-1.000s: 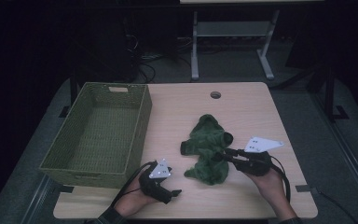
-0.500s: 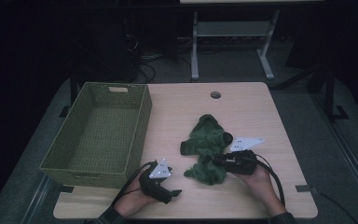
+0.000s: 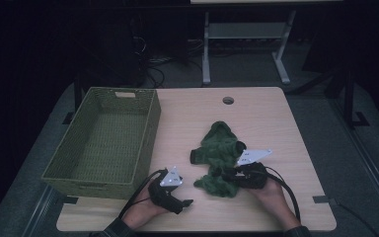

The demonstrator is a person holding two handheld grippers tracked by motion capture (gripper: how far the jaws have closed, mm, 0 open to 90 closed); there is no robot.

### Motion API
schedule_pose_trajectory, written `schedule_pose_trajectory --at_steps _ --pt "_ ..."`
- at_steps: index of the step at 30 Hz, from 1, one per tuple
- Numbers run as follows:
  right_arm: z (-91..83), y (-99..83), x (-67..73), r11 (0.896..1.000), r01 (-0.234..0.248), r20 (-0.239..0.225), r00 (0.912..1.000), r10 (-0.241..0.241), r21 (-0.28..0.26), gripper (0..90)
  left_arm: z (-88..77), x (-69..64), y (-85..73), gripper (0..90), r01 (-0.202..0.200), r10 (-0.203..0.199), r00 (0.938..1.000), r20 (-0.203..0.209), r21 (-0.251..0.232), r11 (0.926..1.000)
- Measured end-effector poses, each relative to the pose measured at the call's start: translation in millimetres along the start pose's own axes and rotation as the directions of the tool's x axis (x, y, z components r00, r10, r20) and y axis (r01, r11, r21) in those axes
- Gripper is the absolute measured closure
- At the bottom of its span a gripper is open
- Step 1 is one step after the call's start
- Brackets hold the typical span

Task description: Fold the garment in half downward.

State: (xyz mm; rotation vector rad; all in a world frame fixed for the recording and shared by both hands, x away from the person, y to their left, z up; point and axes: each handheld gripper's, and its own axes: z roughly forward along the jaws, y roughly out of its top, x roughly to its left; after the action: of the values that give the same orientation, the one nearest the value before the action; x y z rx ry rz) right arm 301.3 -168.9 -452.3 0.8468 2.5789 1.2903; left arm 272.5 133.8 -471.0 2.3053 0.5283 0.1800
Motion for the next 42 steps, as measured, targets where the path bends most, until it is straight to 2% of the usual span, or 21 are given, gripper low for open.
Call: schedule_pose_trajectory --at_steps 4,7,11,13,14,15,21,24,26,29,36,42 --pt "-14.0 2.9 -3.6 0.999 -0.018 0.012 0.9998 0.018 -0.051 68.1 -6.5 0.2 9.0 15.1 0.005 -0.005 1.0000 0.000 -0.039 0.9992" --pt "-23.9 4.4 -6.7 0.996 -0.017 0.026 0.9995 0.019 -0.085 74.3 -9.7 1.4 16.3 20.1 0.023 -0.020 0.9994 0.028 -0.077 0.9968" --pt "-34.2 6.1 -12.4 0.995 -0.025 0.038 0.9989 0.028 -0.095 83.4 -12.5 3.5 30.2 26.4 0.010 -0.005 0.9984 0.056 -0.101 0.9948" --pt "-36.4 6.9 -14.1 0.995 -0.022 0.044 0.9987 0.026 -0.102 86.2 -13.0 4.1 34.4 32.8 0.008 -0.001 0.9978 0.066 -0.109 0.9940" --pt "-40.6 8.4 -16.9 0.994 -0.026 0.057 0.9978 0.032 -0.107 89.4 -13.4 4.5 43.4 36.9 0.002 0.009 0.9962 0.086 -0.123 0.9924" --pt "-41.5 8.8 -17.7 0.994 -0.028 0.061 0.9976 0.035 -0.108 89.6 -13.2 5.1 48.5 40.9 -0.007 0.019 0.9946 0.102 -0.124 0.9923" --pt "-41.4 9.8 -22.4 0.995 -0.027 0.077 0.9964 0.035 -0.098 90.0 -3.4 9.9 80.6 71.1 -0.038 0.062 0.9889 0.135 -0.174 0.9840" --pt "-41.5 11.1 -26.2 0.994 -0.036 0.088 0.9951 0.045 -0.100 87.8 6.3 11.0 92.8 80.8 -0.049 0.074 0.9866 0.145 -0.172 0.9839" --pt "-42.4 14.3 -31.0 0.994 -0.050 0.094 0.9938 0.059 -0.099 83.5 13.8 9.7 98.9 81.6 -0.053 0.079 0.9852 0.152 -0.170 0.9841" --pt "-44.6 22.0 -38.5 0.990 -0.069 0.101 0.9915 0.082 -0.124 79.3 25.2 6.7 103.6 81.6 -0.064 0.092 0.9816 0.167 -0.166 0.9841" --pt "-36.2 47.6 -66.9 0.987 -0.093 0.132 0.9850 0.111 -0.129 71.0 47.6 4.2 98.6 81.5 -0.077 0.097 0.9763 0.193 -0.109 0.9910" --pt "-18.9 63.8 -94.3 0.988 -0.130 0.164 0.9761 0.143 -0.089 67.7 58.4 0.9 91.6 82.0 -0.093 0.103 0.9794 0.173 -0.065 0.9935"
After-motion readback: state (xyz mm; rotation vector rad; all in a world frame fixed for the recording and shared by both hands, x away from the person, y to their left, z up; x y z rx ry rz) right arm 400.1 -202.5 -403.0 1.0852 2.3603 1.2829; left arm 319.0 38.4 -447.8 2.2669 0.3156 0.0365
